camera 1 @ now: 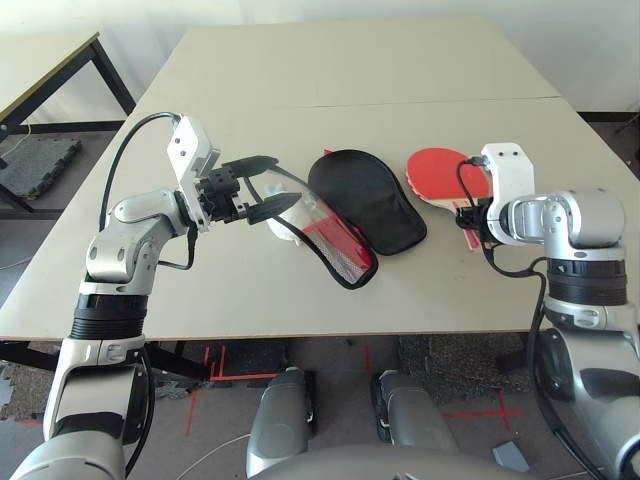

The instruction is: Store the ping-pong paddle in its case and zip it.

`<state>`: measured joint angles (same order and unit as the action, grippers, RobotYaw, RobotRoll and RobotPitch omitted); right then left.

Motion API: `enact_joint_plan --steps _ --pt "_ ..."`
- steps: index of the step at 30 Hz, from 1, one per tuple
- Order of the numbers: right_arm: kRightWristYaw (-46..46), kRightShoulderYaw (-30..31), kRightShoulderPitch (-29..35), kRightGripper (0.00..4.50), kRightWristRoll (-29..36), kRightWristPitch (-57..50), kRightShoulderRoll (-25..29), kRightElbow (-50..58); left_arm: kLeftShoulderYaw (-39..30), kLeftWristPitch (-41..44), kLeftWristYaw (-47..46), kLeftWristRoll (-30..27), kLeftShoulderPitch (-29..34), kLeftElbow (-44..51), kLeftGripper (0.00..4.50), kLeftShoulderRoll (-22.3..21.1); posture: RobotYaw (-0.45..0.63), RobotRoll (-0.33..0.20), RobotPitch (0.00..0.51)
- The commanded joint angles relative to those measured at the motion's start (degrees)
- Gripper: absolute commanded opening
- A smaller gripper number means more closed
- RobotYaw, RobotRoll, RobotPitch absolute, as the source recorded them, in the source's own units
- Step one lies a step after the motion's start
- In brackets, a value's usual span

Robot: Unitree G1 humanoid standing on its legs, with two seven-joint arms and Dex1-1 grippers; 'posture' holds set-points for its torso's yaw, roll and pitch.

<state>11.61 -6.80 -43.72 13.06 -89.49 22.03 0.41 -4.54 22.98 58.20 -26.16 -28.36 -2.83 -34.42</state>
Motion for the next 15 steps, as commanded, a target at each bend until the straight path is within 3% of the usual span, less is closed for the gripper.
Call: enact_joint_plan --steps 1,15 --pt "0.7 1.0 -2.2 1.04 1.0 -1.4 -0.7 2.2 -1.0 0.4 -0.2 -0.6 1.6 1.6 4.5 -1.0 0.19 0.0 0.104" --pt "1.4 7.1 -4.6 1.04 1.2 0.2 -6.7 1.7 -1.3 1.7 -0.9 -0.7 2.3 2.5 4.5 -3.3 0.24 0.0 0.125"
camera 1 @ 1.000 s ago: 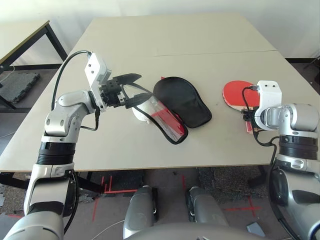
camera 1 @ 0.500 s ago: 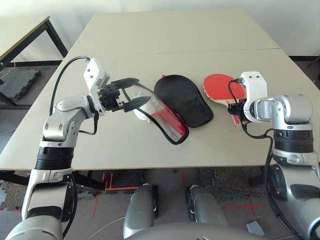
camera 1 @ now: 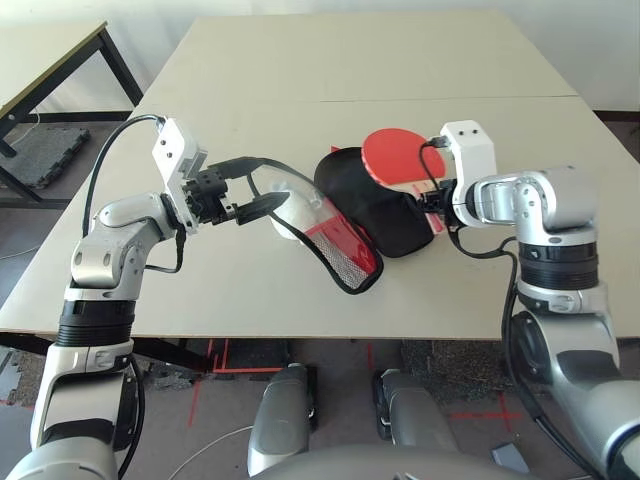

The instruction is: Store the ping-pong paddle in its case and zip it.

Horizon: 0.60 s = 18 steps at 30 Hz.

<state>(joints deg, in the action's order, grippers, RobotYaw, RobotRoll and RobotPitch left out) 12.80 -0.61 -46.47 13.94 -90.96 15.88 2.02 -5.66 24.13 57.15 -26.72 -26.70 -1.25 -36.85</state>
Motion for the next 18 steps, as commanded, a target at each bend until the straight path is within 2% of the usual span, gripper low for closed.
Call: enact_joint_plan --steps 1,11,18 --pt "0.3 1.3 -2.1 1.04 0.2 1.9 -0.7 -0.1 -0.2 0.7 0.0 -0.2 0.7 1.3 4.5 -0.9 0.24 0.0 0.124" --pt "4.2 6.6 -1.8 1.04 1.0 5.0 2.5 -1.6 -0.7 2.3 -1.9 -1.6 1.5 4.8 4.5 0.3 0.25 0.0 0.135" --pt "6.7 9.6 -1.5 1.04 0.7 8.2 5.4 -3.3 -0.4 3.2 -2.1 -2.5 1.1 5.5 4.5 0.6 0.23 0.0 0.119"
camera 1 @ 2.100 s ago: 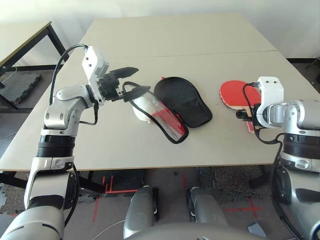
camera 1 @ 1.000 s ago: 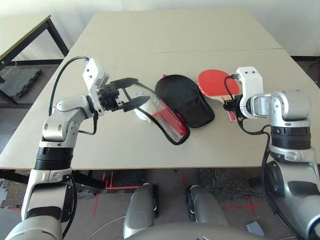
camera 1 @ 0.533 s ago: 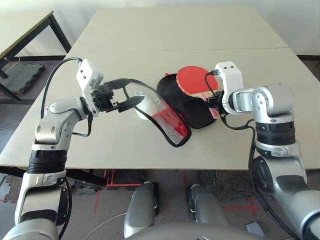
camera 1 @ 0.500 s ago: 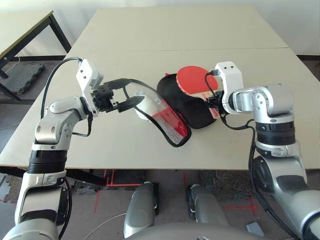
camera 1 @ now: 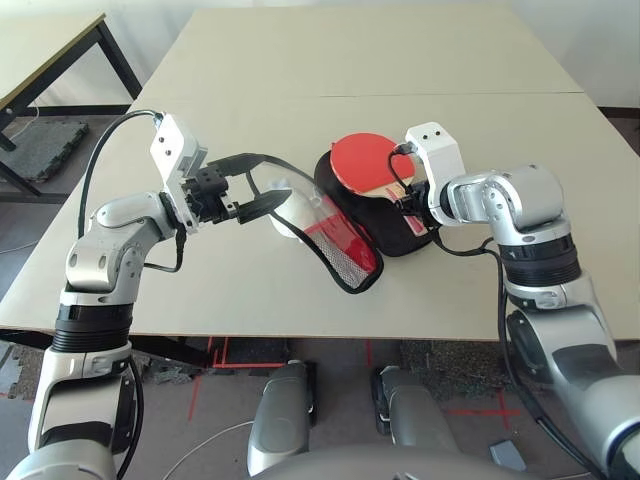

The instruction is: Store the ping-pong paddle in its case and zip it.

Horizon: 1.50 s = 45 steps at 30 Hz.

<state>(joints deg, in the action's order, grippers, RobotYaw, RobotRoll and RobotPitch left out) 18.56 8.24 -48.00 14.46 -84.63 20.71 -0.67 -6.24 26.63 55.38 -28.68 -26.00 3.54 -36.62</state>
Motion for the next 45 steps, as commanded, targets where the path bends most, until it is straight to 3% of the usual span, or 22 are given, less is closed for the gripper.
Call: enact_joint_plan --steps 1,34,42,44,45 --pt "1.1 0.9 0.0 1.04 0.1 2.2 0.7 -0.9 0.4 0.7 -0.5 -0.5 0.3 0.8 4.5 0.6 0.23 0.0 0.117" --pt "0.5 2.9 -0.1 1.04 -3.1 8.5 -4.1 -8.6 -3.0 2.6 -2.8 -1.9 4.1 4.6 4.5 -0.8 0.27 0.0 0.1" --pt "3.6 1.5 0.4 3.92 -1.4 7.7 -1.3 -4.2 -3.9 2.2 -1.0 -1.3 4.0 2.5 4.5 -4.0 0.26 0.0 0.097" --pt "6.0 0.2 0.8 4.48 0.4 8.9 0.0 -1.7 -4.2 2.2 -0.2 -0.9 3.7 1.7 4.5 -5.7 0.25 0.0 0.097" --pt "7.2 -1.5 0.8 4.48 1.8 8.6 0.6 -0.6 -4.5 2.0 0.4 -0.6 3.7 1.1 4.5 -7.0 0.25 0.0 0.097"
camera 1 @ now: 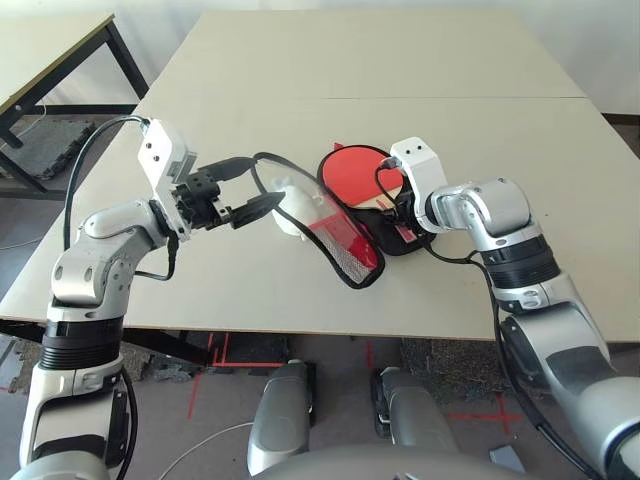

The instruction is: Store the ping-pong paddle in its case and zip it.

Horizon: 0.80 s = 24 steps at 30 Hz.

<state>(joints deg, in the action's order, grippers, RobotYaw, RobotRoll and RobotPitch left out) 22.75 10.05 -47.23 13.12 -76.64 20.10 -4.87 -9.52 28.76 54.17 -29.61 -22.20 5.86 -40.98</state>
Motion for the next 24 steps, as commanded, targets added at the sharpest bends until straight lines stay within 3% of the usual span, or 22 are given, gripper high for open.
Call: enact_joint_plan --steps 1,4,8,14,20,24 --pt "4.5 -4.5 0.0 4.48 4.3 0.7 2.1 4.5 -1.6 -0.1 2.1 0.5 -0.2 -1.8 4.5 -3.8 0.24 0.0 0.097" --pt "12.3 -7.5 2.2 4.48 7.9 10.4 5.6 6.9 -3.0 0.0 4.1 0.2 0.1 -3.5 4.5 -7.2 0.24 0.0 0.095" --pt "22.5 -5.5 7.2 4.48 6.9 24.2 14.5 8.2 -2.6 0.8 6.4 0.6 2.3 -3.8 4.5 -10.4 0.23 0.0 0.092" --pt "31.0 -7.3 8.8 4.48 5.3 38.7 21.7 1.4 -0.7 2.0 8.3 0.6 5.8 -1.2 4.5 -11.3 0.22 0.0 0.089" --pt "35.5 -8.8 8.7 4.48 5.1 46.7 24.4 -4.2 5.9 0.7 9.0 3.0 3.8 -0.5 4.5 -8.5 0.2 0.0 0.091" --pt "36.9 -9.5 9.6 4.48 4.9 50.3 24.9 -5.8 11.4 0.2 7.9 4.4 -0.8 0.5 4.5 -3.5 0.19 0.0 0.09"
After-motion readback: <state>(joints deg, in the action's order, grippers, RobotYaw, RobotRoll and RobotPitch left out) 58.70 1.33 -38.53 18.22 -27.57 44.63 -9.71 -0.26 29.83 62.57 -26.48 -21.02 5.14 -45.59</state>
